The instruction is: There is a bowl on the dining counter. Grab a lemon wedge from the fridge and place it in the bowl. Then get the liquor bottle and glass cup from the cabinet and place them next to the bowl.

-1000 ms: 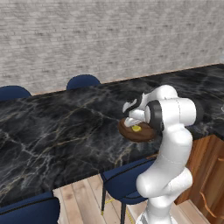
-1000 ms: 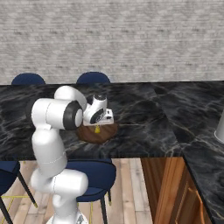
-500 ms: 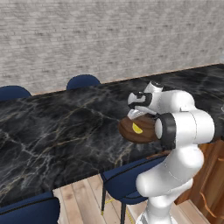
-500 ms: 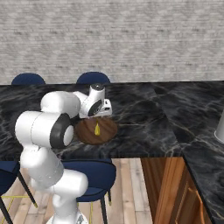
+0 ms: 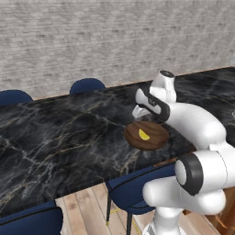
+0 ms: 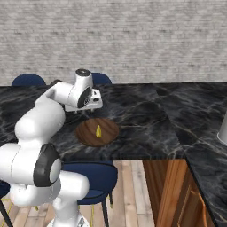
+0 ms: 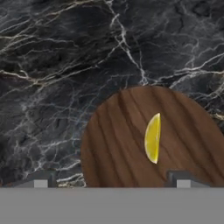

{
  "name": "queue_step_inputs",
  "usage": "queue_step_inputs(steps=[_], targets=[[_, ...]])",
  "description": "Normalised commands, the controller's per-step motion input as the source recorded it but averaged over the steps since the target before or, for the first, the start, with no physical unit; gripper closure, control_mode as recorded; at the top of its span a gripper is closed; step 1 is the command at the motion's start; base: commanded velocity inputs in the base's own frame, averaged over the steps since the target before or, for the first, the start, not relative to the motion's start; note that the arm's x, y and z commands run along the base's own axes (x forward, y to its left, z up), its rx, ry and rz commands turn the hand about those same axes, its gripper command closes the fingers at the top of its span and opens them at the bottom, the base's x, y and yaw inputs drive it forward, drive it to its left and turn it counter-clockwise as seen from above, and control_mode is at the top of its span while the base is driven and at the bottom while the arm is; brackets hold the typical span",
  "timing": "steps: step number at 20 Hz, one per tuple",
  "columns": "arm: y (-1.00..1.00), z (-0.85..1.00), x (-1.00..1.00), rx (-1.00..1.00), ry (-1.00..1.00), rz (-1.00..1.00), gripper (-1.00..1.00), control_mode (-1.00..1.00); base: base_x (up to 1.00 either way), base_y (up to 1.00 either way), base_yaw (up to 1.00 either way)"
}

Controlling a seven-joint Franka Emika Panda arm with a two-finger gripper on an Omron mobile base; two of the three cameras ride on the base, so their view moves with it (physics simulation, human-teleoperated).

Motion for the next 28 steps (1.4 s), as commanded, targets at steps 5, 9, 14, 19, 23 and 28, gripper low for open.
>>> queue_step_inputs(steps=[5, 9, 14, 19, 23, 28], targets=[[0.05, 1.0, -0.81, 0.0, 0.24, -0.04, -1.0, -1.0, 0.0, 0.0, 0.0], [0.0, 1.0, -0.99, 0.0, 0.31, -0.1, -1.0, -1.0, 0.0, 0.0, 0.0], [0.0, 0.44, -1.0, 0.0, 0.17, -0.12, -1.0, -1.0, 0.0, 0.0, 0.0], [0.0, -0.35, -0.84, -0.06, 0.0, -0.12, -1.0, -1.0, 0.0, 0.0, 0.0], [-0.01, -0.75, -0.27, -0.04, 0.0, -0.12, -1.0, -1.0, 0.0, 0.0, 0.0], [0.0, -0.35, -0.24, -0.04, 0.0, -0.12, -1.0, -1.0, 0.0, 0.0, 0.0]])
